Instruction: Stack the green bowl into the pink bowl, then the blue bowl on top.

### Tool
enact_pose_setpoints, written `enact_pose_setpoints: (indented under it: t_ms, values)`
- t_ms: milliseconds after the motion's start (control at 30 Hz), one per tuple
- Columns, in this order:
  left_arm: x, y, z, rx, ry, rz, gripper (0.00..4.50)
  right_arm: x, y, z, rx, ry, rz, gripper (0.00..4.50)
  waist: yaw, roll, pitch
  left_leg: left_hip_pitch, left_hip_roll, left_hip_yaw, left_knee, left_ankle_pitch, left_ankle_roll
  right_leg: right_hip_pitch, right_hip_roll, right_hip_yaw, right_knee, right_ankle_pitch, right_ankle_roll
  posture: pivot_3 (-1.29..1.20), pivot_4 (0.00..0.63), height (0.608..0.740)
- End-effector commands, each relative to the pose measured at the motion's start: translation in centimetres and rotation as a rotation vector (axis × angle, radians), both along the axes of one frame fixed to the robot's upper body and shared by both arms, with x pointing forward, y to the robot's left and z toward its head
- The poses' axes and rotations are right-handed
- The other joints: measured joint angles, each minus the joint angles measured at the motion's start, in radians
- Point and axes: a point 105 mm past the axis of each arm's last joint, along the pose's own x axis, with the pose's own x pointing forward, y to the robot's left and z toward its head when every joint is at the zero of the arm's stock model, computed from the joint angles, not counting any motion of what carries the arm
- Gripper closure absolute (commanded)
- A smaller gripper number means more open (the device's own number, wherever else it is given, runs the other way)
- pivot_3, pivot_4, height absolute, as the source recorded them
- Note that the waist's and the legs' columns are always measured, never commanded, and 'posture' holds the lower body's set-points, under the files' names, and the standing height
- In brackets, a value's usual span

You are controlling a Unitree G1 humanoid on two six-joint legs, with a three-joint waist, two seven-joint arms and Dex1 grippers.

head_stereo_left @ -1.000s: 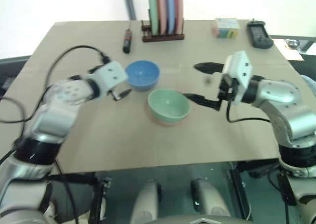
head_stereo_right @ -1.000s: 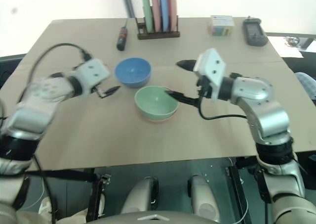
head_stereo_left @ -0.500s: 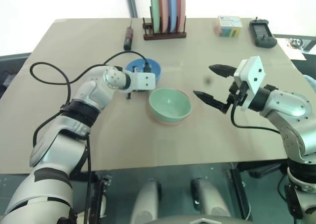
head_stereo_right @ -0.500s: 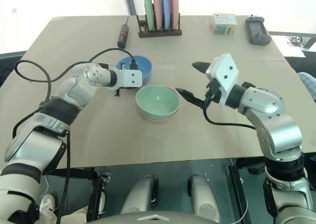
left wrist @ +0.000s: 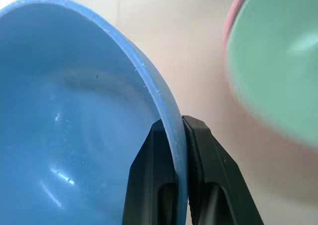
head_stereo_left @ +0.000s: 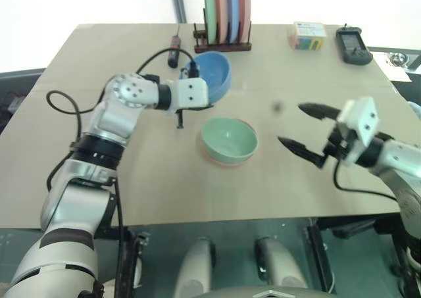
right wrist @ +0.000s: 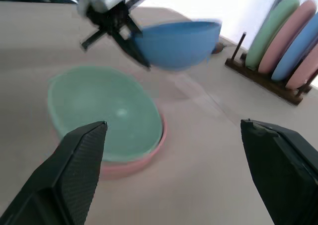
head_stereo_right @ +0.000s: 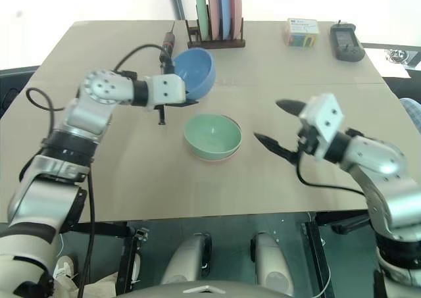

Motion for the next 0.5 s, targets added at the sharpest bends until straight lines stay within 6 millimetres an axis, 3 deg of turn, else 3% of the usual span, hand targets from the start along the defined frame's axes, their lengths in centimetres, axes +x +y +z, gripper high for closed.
enact_pose_setpoints:
  t_ms: [33, 200, 333, 367, 400, 500]
  values:
    - [-3.3, -1.7, 2.7, -0.064, 0.028, -0.191, 4.47, -2.7, -1.8, 1.1, -0.009, -0.076, 0.021, 0.0, 0.001, 0.0, 0.0, 0.001, 0.0, 0.0, 0.0, 0.0, 0.0, 0.001, 0.0, 0.0, 0.0, 0.0, 0.0, 0.0, 0.15, 0.74]
    - [-4.9, -2.8, 2.6, -0.128, 0.162, -0.285, 4.47, -4.1, -3.7, 1.0, -0.015, -0.075, -0.026, 0.0, -0.003, 0.0, 0.0, 0.009, 0.0, 0.0, 0.003, 0.0, 0.0, 0.009, 0.001, 0.0, 0.001, -0.001, 0.001, 0.0, 0.15, 0.74]
    - [-5.9, -2.9, 1.4, -0.08, 0.315, -0.31, 3.05, -4.1, -3.7, 1.1, -0.034, -0.088, -0.042, 0.0, -0.013, 0.001, 0.0, 0.02, 0.001, 0.001, 0.002, 0.0, 0.0, 0.019, 0.002, 0.001, 0.001, -0.005, 0.001, 0.0, 0.15, 0.74]
    - [-5.8, -2.9, 1.4, -0.078, 0.322, -0.306, 2.52, -4.0, -3.6, 1.2, -0.033, -0.089, -0.04, 0.0, -0.013, 0.001, 0.0, 0.021, 0.001, 0.001, 0.002, 0.0, 0.0, 0.019, 0.002, 0.001, 0.001, -0.005, 0.001, 0.0, 0.15, 0.74]
    - [-5.9, -2.9, 1.6, -0.095, 0.325, -0.299, 2.37, -3.9, -3.3, 1.1, -0.029, -0.085, -0.032, 0.0, -0.012, 0.001, 0.0, 0.021, 0.001, 0.0, 0.002, 0.0, 0.0, 0.019, 0.002, 0.001, 0.001, -0.005, 0.001, 0.0, 0.15, 0.74]
    - [-5.6, -2.6, 2.6, -0.154, 0.266, -0.262, 0.9, -3.7, -2.7, 0.6, -0.022, -0.045, -0.015, 0.0, -0.011, 0.001, 0.0, 0.02, 0.001, 0.0, 0.003, 0.0, 0.0, 0.019, 0.002, 0.001, 0.001, -0.004, 0.002, 0.0, 0.15, 0.74]
